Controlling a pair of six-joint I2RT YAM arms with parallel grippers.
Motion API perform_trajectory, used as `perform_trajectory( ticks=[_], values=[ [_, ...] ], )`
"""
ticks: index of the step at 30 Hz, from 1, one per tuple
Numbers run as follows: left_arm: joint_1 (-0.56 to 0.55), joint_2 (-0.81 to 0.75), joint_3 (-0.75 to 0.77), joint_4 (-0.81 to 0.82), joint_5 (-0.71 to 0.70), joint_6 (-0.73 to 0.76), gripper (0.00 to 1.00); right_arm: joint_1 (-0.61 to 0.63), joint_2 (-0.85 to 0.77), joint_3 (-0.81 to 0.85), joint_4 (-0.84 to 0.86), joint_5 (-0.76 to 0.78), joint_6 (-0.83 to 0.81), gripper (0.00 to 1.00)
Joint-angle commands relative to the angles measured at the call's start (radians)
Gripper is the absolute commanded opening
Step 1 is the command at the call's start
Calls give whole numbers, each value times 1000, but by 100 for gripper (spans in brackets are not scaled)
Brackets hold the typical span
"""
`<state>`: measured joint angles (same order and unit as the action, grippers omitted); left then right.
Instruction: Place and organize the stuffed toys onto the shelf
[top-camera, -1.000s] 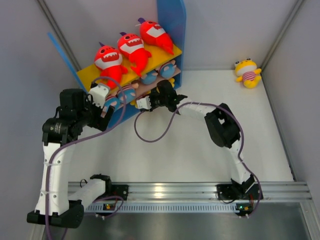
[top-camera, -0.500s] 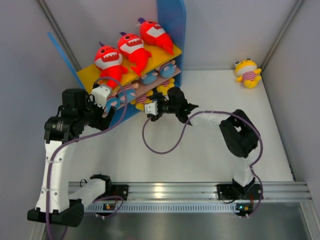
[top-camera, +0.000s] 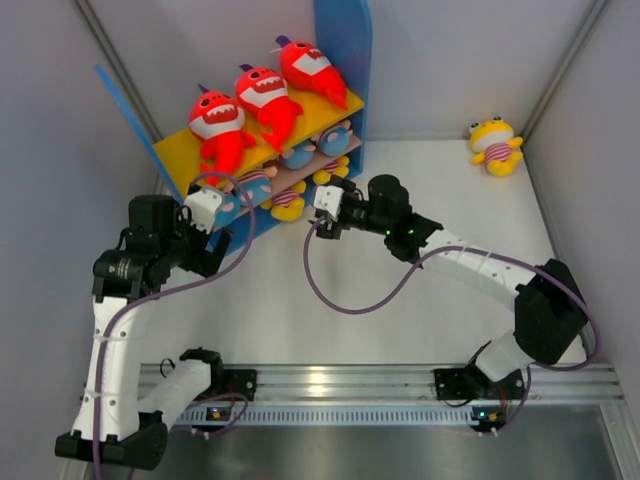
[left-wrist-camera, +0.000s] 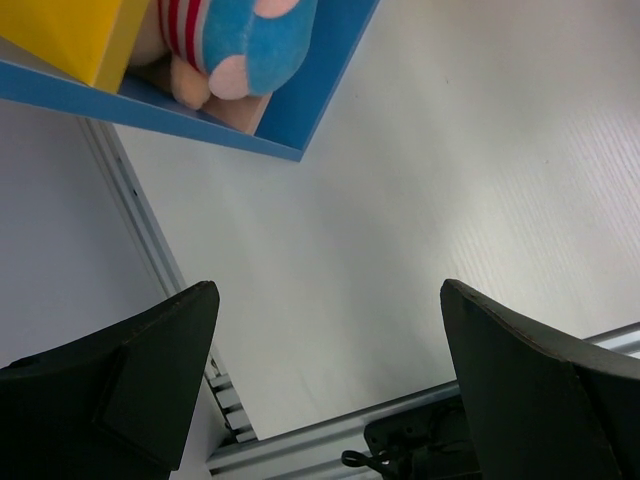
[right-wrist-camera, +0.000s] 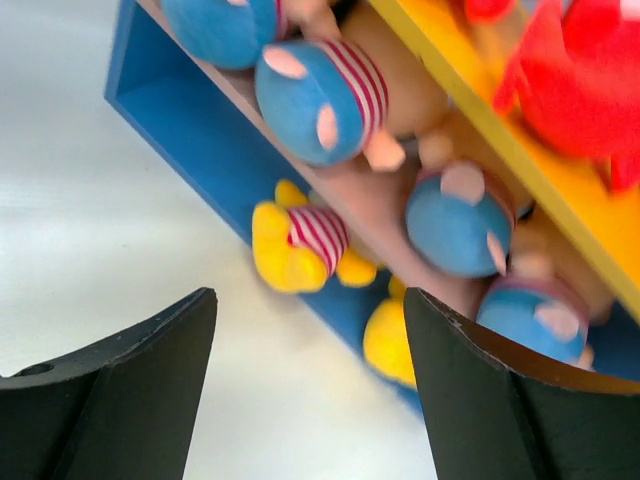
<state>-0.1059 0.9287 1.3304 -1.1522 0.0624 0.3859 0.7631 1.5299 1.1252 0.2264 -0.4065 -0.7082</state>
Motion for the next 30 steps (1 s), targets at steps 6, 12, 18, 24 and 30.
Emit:
perform_trajectory(
  ticks=[6,12,18,24,30],
  values=[
    [2,-25,-138,20,7,-24,99,-79,-108,-87,-58,334,393,76],
    [6,-77,-157,16,-35,-44,99,-102,-96,-59,-134,533,518,76],
    [17,-93,-211,17,-12,-35,99,-145,-96,-19,-223,697,562,76],
    [17,-100,-180,14,-52,-27,99,-329,-77,44,-285,702,803,77],
    [17,-100,-197,16,-39,-21,99,-573,64,225,-334,689,851,77]
  ],
)
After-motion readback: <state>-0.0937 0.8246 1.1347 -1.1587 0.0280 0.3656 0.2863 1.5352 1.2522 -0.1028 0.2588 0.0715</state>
